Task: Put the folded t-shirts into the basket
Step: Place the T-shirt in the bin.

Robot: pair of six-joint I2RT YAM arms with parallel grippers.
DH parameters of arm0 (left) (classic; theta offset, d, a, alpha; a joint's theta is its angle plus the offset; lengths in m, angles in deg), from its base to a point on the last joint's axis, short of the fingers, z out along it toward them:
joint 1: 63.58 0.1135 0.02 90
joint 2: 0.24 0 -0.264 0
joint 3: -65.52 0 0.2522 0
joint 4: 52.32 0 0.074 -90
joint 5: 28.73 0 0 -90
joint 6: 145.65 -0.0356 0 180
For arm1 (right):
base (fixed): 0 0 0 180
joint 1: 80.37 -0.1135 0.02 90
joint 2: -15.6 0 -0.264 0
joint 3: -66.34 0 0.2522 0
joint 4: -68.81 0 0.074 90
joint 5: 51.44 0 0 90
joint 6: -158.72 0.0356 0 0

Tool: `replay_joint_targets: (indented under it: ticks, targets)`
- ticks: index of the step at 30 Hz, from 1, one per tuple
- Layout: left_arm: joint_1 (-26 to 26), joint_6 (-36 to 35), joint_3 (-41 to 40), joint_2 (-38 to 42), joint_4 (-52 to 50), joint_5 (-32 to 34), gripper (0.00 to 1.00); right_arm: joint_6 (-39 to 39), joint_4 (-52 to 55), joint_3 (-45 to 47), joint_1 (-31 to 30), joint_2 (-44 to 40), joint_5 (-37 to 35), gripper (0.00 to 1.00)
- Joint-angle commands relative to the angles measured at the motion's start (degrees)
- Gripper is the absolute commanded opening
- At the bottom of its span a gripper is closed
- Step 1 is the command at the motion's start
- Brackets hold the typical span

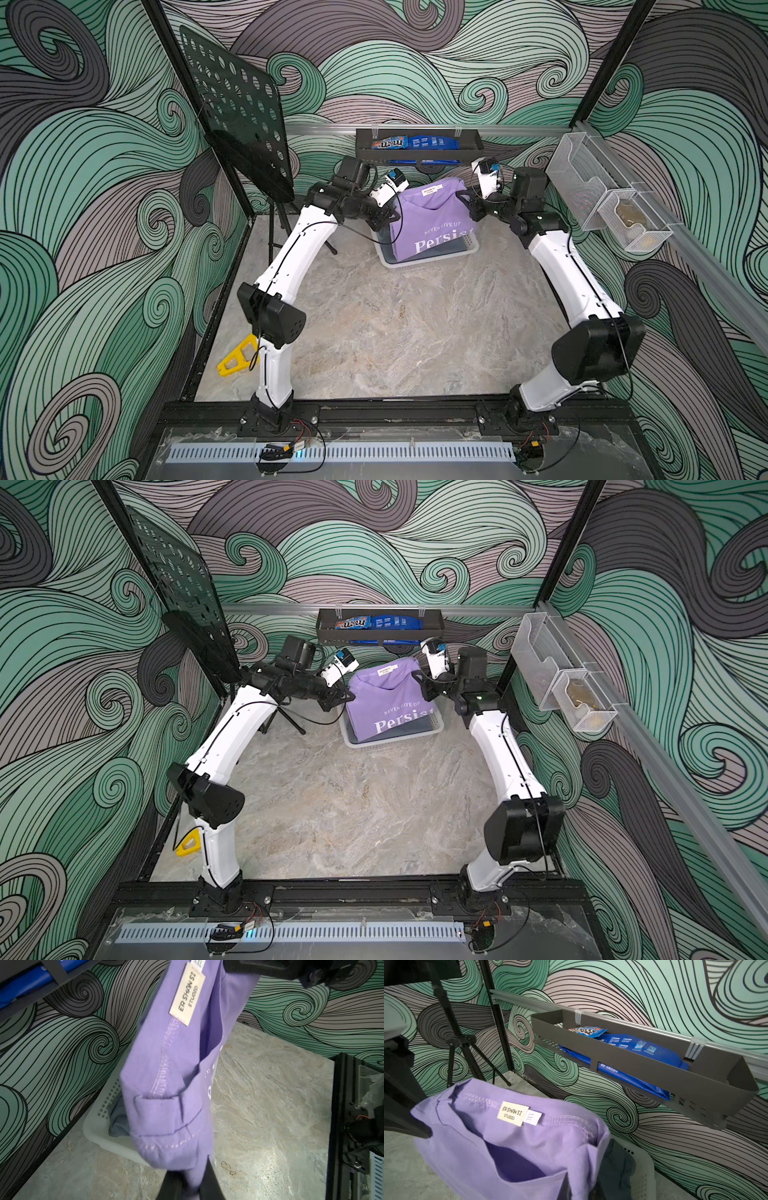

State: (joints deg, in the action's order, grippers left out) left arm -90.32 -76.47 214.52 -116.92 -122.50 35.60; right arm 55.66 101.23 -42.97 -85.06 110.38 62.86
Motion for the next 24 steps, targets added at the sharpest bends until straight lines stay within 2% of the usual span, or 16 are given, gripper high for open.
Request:
replay_joint_targets:
  ticks: [1,4,10,24]
  targets:
    - [-0.1,1.4,7.0,-5.1,-2.3,1.7,0.00,3.0,-0.7,-2.9,0.6,2.6,-1.6,0.00]
    - [-0.1,1.3,10.4,-8.6,-2.0,2.9,0.00,3.7,-0.8,-4.3,0.7,5.3,-1.9,0.00]
    - [0.4,1.4,10.7,-11.2,-0.4,3.9,0.00,3.7,-0.3,-4.7,1.0,8.3,-2.4,0.00]
    - [0.5,6.2,10.7,-9.6,-8.4,-0.1,0.00,3.3,1.2,-0.3,2.0,5.8,-3.9,0.00]
